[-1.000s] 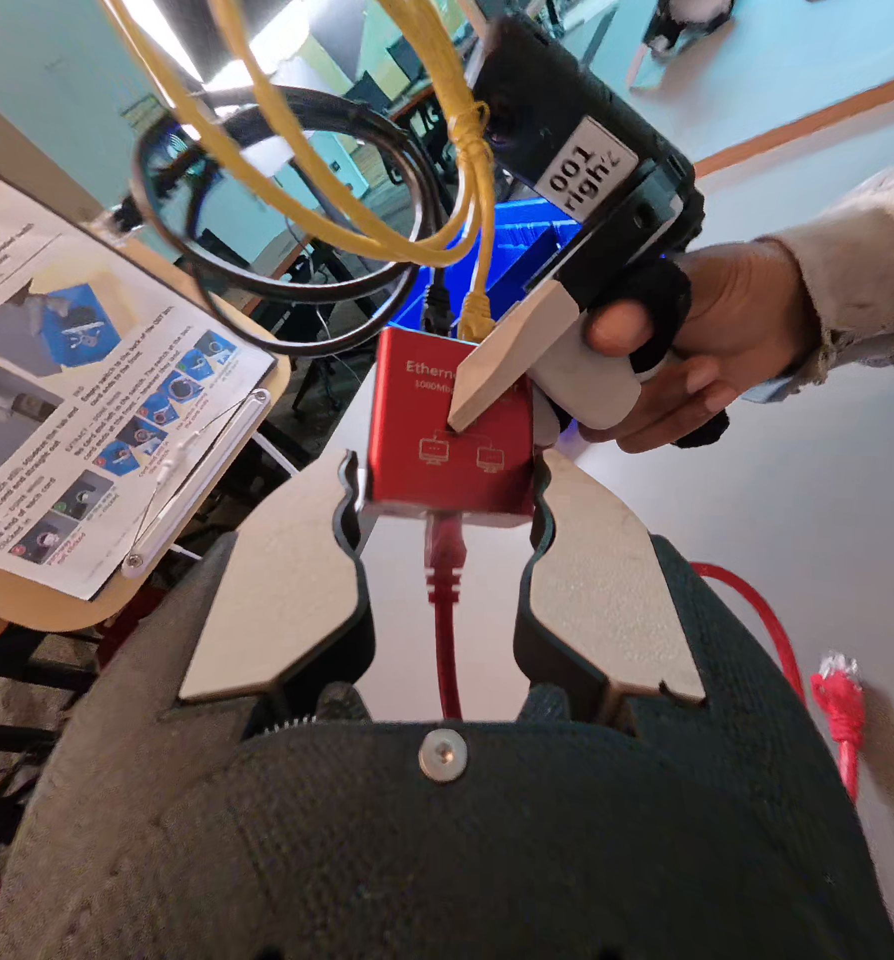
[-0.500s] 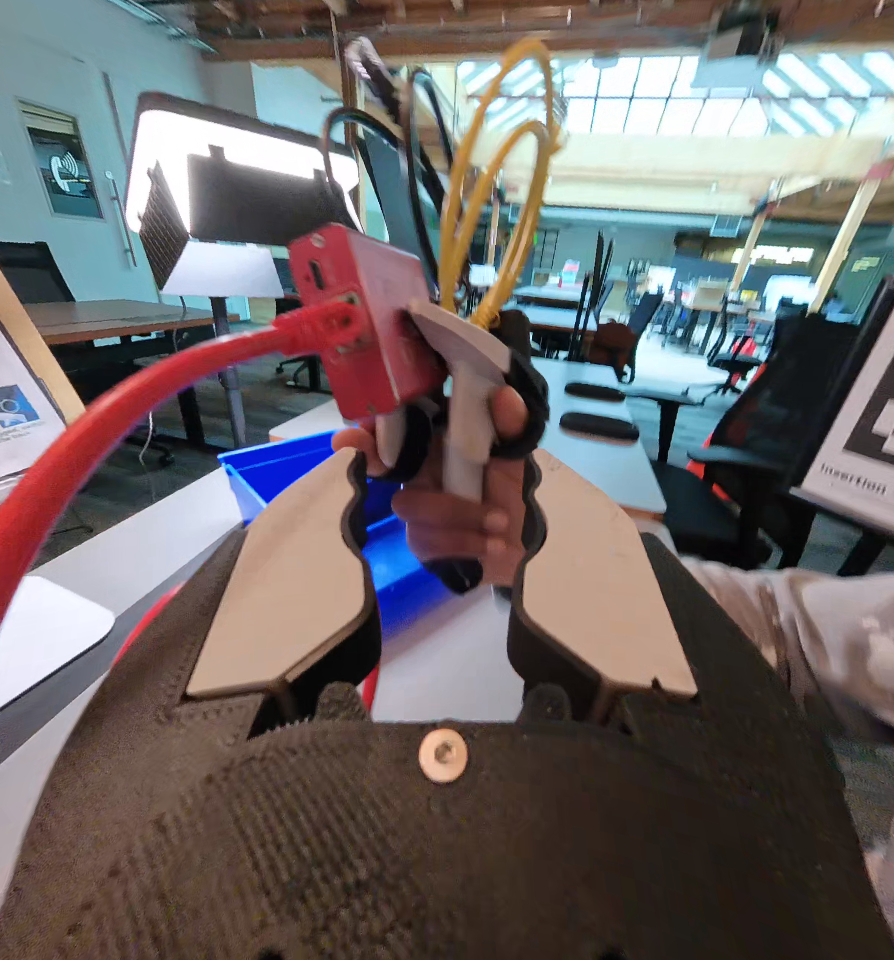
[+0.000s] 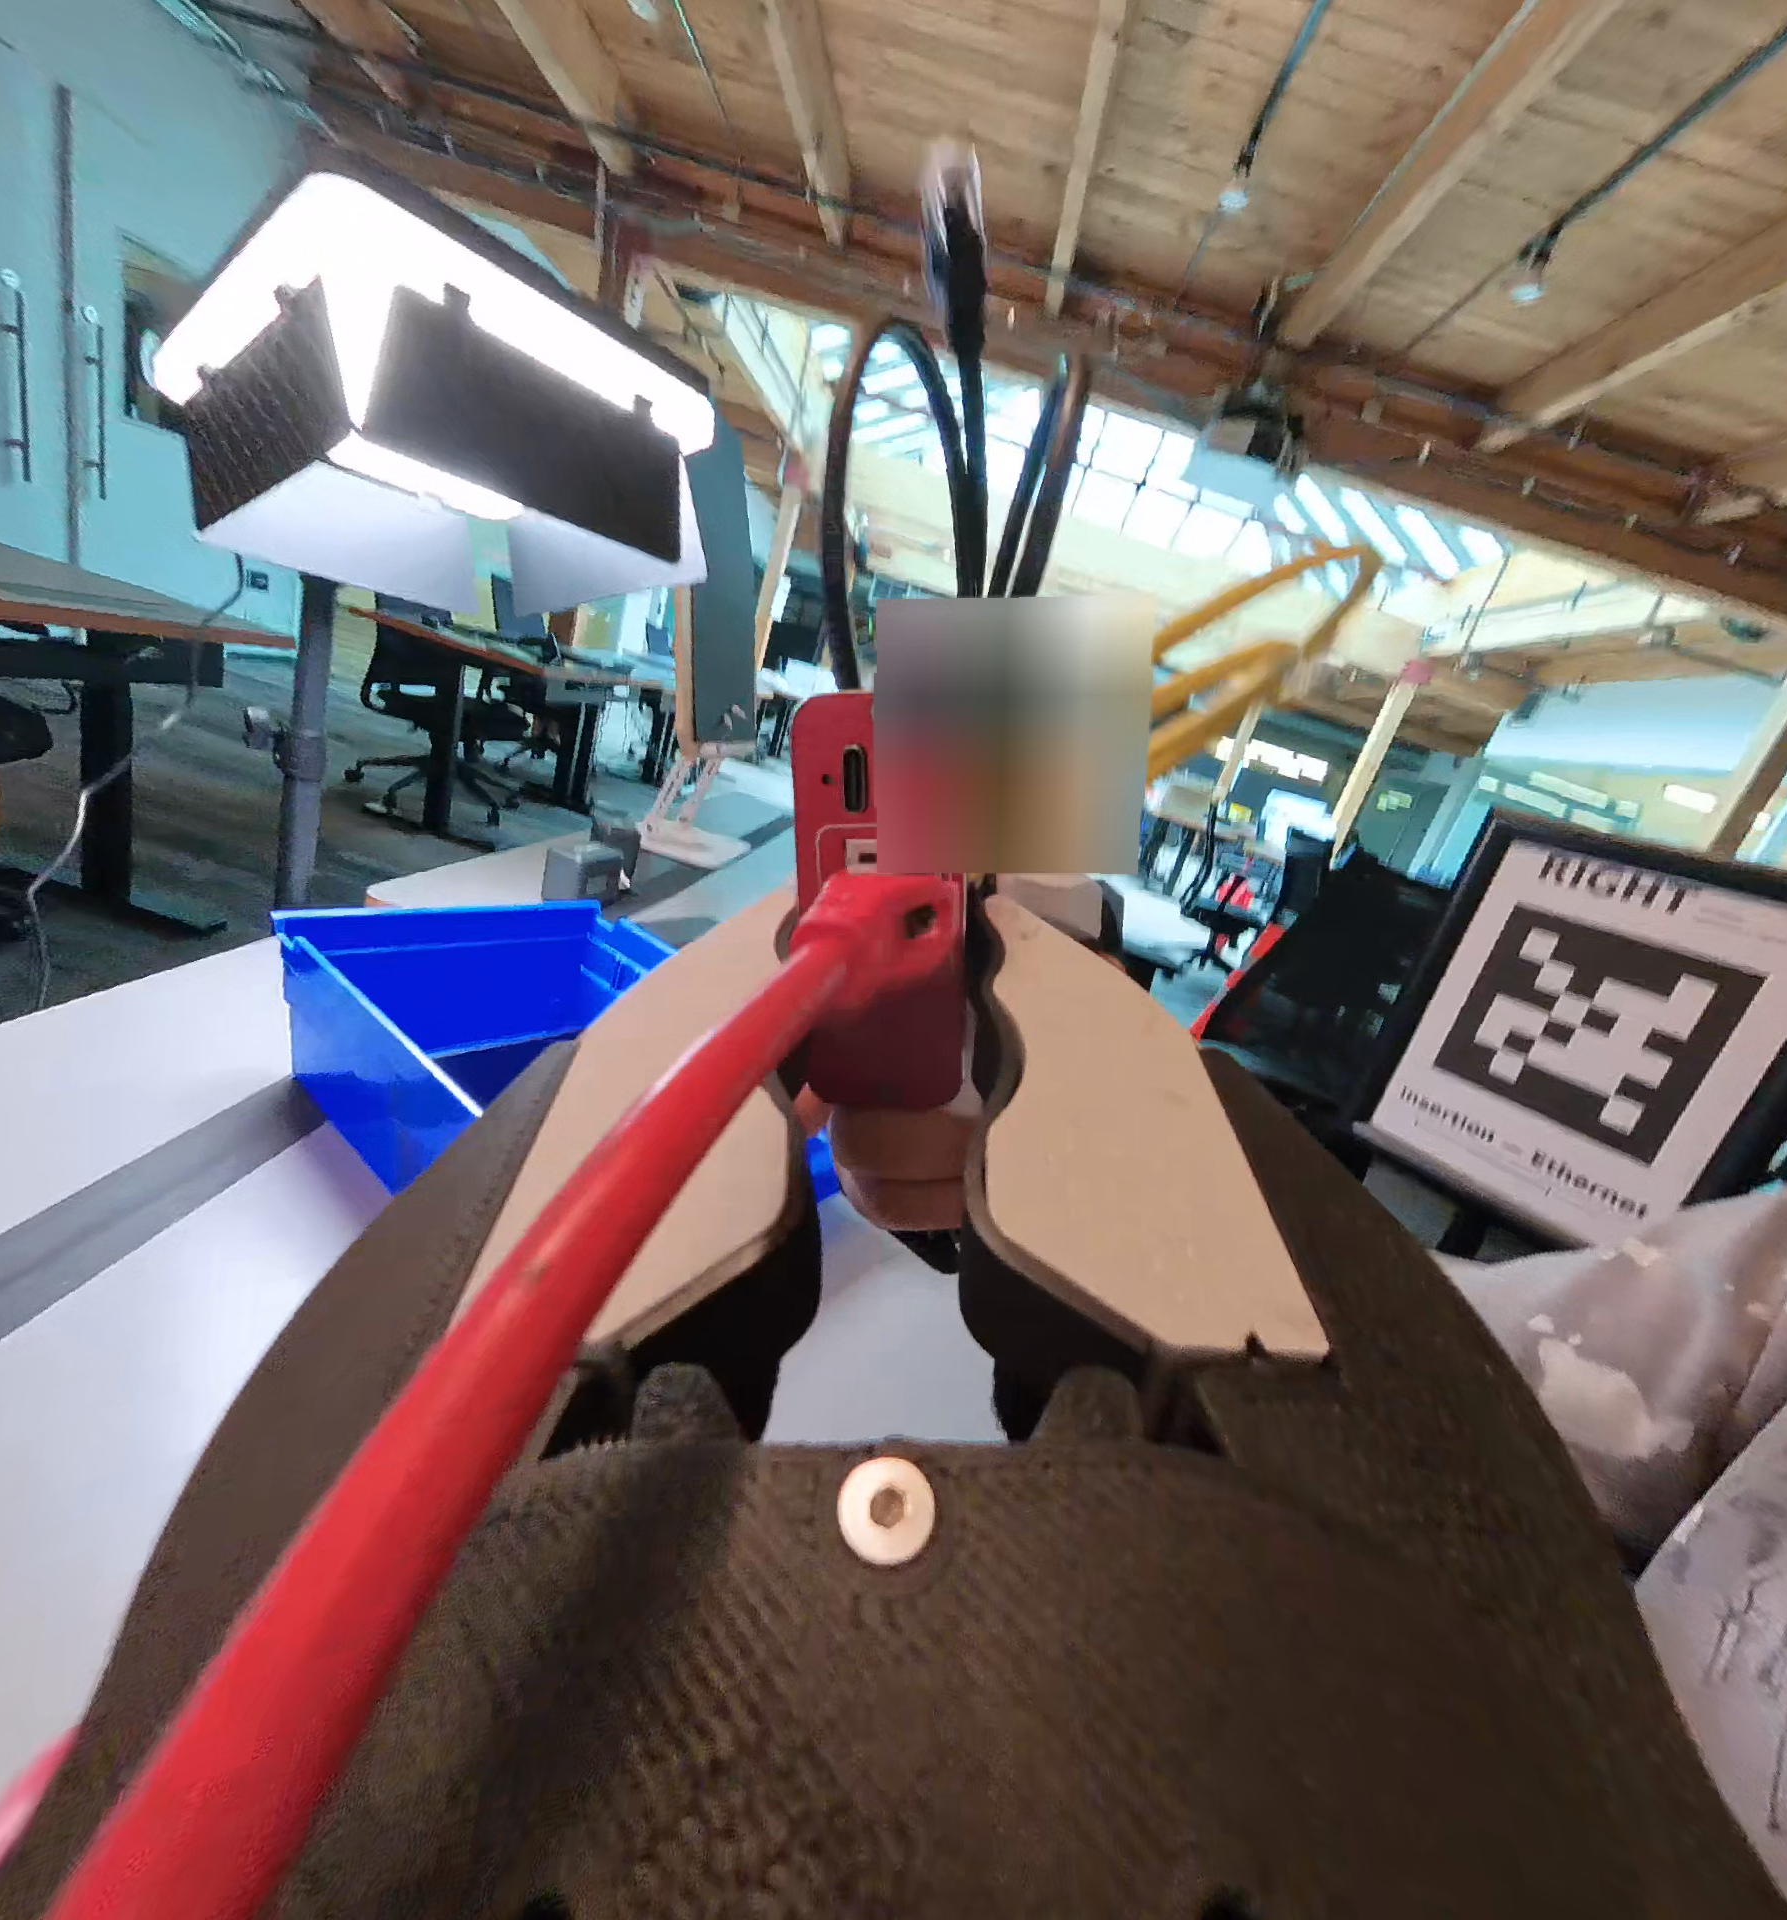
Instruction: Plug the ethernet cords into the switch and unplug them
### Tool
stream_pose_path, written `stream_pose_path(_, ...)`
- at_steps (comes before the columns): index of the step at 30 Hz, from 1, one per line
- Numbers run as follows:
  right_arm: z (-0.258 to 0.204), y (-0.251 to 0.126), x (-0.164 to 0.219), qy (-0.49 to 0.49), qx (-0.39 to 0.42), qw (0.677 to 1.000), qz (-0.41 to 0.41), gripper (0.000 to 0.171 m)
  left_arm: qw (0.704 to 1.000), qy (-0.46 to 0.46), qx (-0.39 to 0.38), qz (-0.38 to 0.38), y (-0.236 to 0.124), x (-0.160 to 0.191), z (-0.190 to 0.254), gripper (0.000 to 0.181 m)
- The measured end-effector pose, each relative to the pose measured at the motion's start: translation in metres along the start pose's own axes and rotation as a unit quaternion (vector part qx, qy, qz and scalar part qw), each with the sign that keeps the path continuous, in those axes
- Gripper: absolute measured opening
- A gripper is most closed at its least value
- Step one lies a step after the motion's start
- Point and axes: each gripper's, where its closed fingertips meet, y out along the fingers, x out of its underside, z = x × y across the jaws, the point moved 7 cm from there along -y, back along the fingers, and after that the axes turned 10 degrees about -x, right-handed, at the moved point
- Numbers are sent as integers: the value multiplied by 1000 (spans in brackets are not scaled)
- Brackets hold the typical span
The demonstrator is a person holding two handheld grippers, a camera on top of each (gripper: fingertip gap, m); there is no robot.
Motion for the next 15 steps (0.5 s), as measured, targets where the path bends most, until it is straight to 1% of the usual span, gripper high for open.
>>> stream_pose_path(1, 0, -4, -2, -3, 8, 1000, -3, 29, 1000, -11, -1, 18, -4, -5, -3, 27)
stream_pose_path(4, 1, -13, -8, -7, 34, 999, -8, 27, 999, -20, -2, 30, -13, -14, -7, 28)
stream_pose_path(7, -1, -14, -9, -9, 34, 999, -2, 25, 999, -17, -4, 38, -12, -12, -4, 28)
stream_pose_path(8, -1, -13, -9, -8, 32, 999, 4, 23, 999, -23, -3, 42, -11, -11, -4, 28)
stream_pose_path(10, -2, -14, -10, 7, 17, 1000, 15, 12, 998, -37, -4, 51, -9, -8, -4, 27)
stream_pose_path(11, -2, -15, -10, 19, 13, 1000, 11, 12, 998, -43, -2, 51, -8, -7, -5, 27)
stream_pose_path(15, -5, -20, -10, 60, -10, 998, -27, 9, 998, -49, 26, 12, -4, 0, -4, 29)
